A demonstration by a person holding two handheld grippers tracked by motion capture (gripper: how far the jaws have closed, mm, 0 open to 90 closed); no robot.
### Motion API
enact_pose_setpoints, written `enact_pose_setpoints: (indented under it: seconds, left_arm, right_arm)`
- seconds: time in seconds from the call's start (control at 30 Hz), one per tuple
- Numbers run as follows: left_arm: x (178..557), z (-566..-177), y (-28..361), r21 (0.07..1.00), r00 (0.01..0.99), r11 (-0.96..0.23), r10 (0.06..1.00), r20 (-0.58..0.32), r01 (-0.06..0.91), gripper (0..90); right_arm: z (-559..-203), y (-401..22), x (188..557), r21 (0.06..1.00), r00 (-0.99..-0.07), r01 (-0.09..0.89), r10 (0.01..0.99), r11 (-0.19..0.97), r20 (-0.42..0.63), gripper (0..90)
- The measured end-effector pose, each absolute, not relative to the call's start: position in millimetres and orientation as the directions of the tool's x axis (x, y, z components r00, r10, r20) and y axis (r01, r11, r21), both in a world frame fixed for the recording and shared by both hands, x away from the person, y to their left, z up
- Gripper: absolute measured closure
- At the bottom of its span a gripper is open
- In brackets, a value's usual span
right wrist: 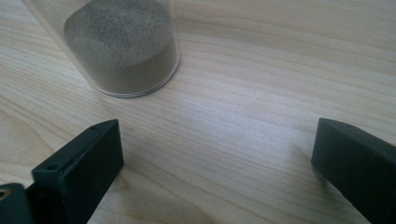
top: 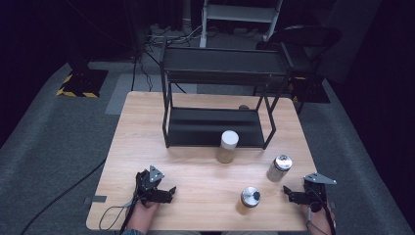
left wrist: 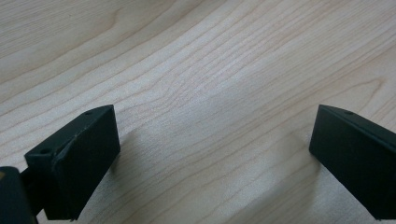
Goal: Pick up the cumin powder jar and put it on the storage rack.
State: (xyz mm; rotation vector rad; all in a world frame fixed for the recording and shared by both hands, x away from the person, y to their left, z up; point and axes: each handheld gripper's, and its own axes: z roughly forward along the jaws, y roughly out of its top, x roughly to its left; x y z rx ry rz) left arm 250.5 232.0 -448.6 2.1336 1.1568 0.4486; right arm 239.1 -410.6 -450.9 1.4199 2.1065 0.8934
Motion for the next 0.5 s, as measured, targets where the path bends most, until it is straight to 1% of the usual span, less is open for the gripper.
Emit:
enact_pose_setpoints:
  seconds: [0.4,0.5]
  left_arm:
    - [250.4,-447.5,229.5,0.686,0.541,-0.387,0.841,-0.011,0.616,1.2]
    - [253.3,-440.7,223.8,0.664,0.539,-0.394,0.842,-0.015,0.636,3.6]
  right_arm:
    - [-450.9,-410.9,239.4,0.722,-0.375,0.639,0.927,0.264,-0.007,2.1]
    - [-450.9,-410.9,239.5,0.722,-0.375,0.639,0.927,0.264,-0.007,2.1]
